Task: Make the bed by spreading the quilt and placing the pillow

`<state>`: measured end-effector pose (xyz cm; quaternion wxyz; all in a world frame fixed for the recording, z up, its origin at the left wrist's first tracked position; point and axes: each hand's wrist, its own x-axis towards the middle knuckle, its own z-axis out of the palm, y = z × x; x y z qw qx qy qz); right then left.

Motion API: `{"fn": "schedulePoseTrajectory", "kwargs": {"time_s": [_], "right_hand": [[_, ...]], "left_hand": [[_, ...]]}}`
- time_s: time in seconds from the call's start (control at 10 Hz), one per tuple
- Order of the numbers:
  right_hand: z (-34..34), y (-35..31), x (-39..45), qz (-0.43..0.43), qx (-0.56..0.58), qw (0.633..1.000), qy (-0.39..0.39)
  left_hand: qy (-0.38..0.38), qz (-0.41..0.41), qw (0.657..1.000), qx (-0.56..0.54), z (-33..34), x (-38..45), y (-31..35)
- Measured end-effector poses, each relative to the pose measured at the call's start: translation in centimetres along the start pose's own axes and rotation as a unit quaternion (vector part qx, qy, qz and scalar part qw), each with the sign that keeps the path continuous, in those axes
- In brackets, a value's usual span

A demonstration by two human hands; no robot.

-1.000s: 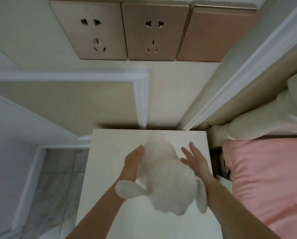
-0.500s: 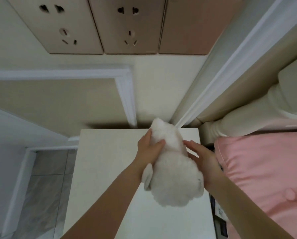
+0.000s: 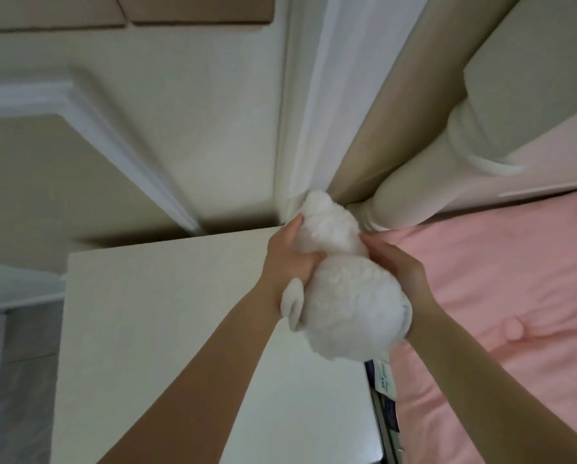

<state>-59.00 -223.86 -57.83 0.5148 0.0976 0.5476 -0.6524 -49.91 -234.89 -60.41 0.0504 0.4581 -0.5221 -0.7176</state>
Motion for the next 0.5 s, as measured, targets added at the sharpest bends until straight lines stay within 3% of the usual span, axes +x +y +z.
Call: {"fn": "schedulePoseTrajectory", "kwargs": {"time_s": [0.2,0.3,0.4,0.5], "right_hand": [[-0.9,0.4,-0.3,-0.024,0.014,1.000,0.004],[-1.4,-0.3,-1.2,-0.011,0.021,1.000,0.021],[-2.1,-1.5,-2.1,-0.023,-0.051,0.993,0.104],[-3.0,-1.9,-3.3,-0.042,-0.110,0.984,0.130]], "left_hand": [[0.010,0.009,1.000,0.007,0.5,-0.1,-0.8],[0.016,0.016,0.995,0.101,-0.1,-0.9,0.3],[0.054,0.017,0.993,0.103,-1.0,-1.7,1.8],[0.066,0.018,0.996,0.059,-1.2,-3.2,2.8]]}}
